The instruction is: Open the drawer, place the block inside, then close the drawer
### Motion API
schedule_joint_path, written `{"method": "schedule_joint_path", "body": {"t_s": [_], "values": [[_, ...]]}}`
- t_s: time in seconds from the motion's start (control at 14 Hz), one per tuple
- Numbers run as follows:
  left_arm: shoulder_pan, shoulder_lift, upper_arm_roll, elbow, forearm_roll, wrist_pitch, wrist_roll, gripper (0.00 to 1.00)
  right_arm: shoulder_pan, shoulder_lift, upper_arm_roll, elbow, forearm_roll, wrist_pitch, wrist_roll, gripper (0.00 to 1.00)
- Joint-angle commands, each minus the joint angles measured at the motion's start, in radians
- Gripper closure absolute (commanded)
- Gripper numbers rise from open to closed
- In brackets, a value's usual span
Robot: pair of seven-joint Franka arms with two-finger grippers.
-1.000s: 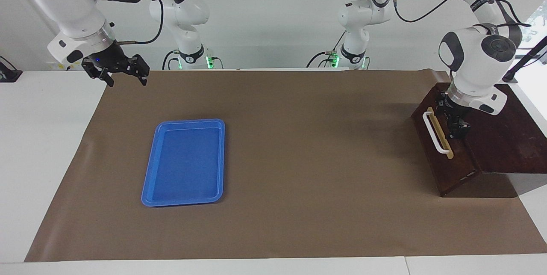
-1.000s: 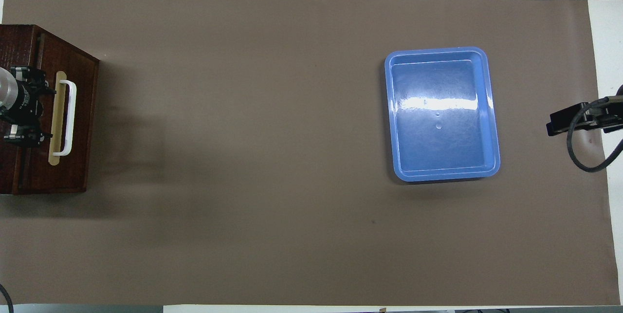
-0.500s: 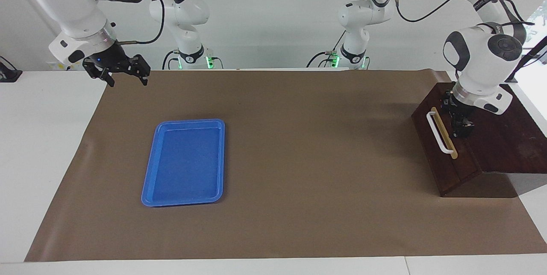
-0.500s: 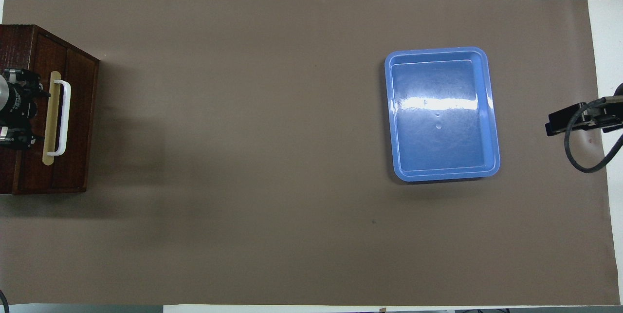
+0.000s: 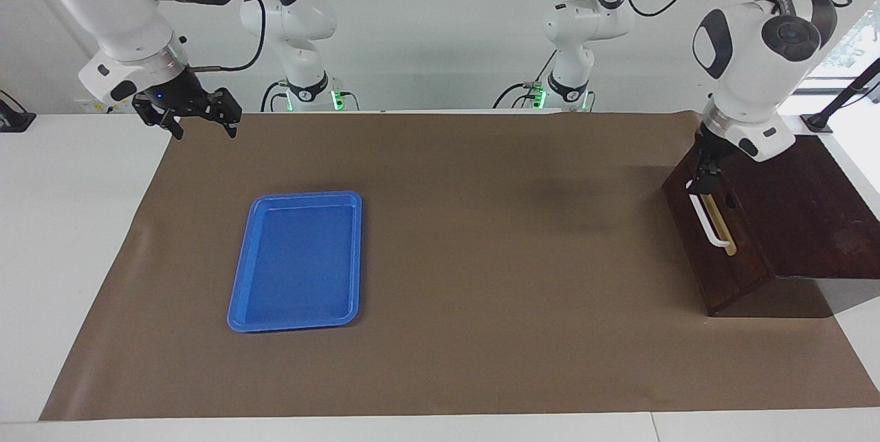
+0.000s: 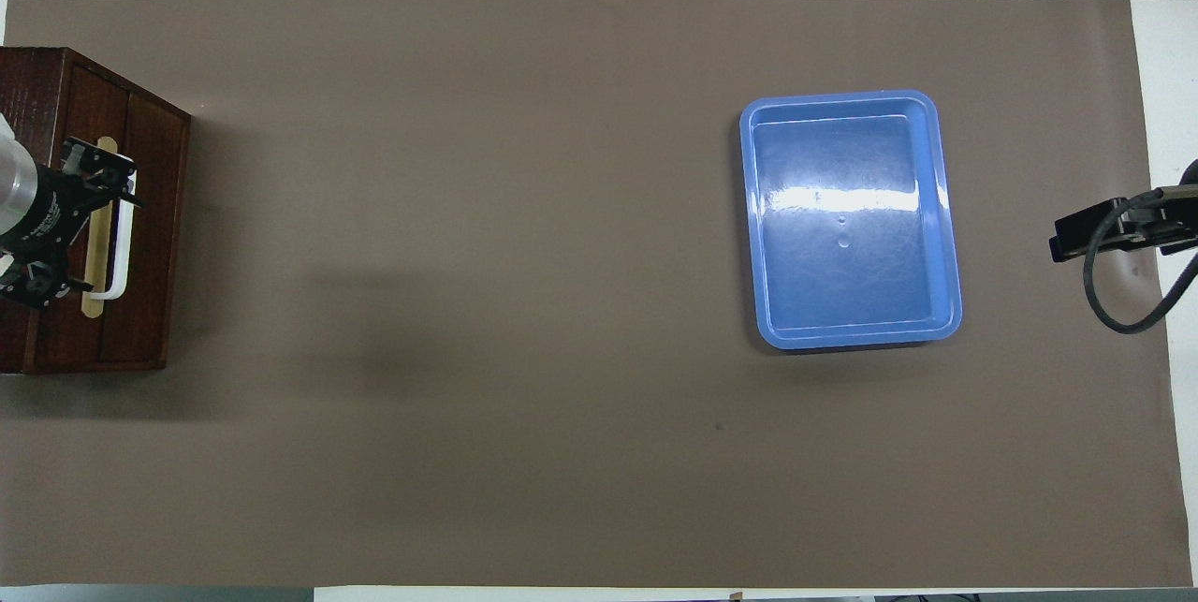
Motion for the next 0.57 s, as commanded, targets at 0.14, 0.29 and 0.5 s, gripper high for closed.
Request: {"method": "schedule_joint_path", "body": {"t_s": [0.14, 0.29, 0.5], "values": [[-0.004, -0.035, 0.013, 0.059, -0.115, -0.120, 0.467, 0.00, -0.007, -0.003, 0.012, 0.009, -0.005, -0.014, 0.013, 0.00], [-0.024, -0.034, 0.013, 0.060, -0.115, -0.159, 0.642, 0.00, -0.009, -0.003, 0.011, 0.009, -0.005, -0.017, 0.011, 0.00], [-0.027, 0.027, 0.016, 0.086, -0.112, -0.175, 0.810, 0.00, -0.010, -0.002, 0.011, 0.009, -0.005, -0.017, 0.010, 0.00]]}}
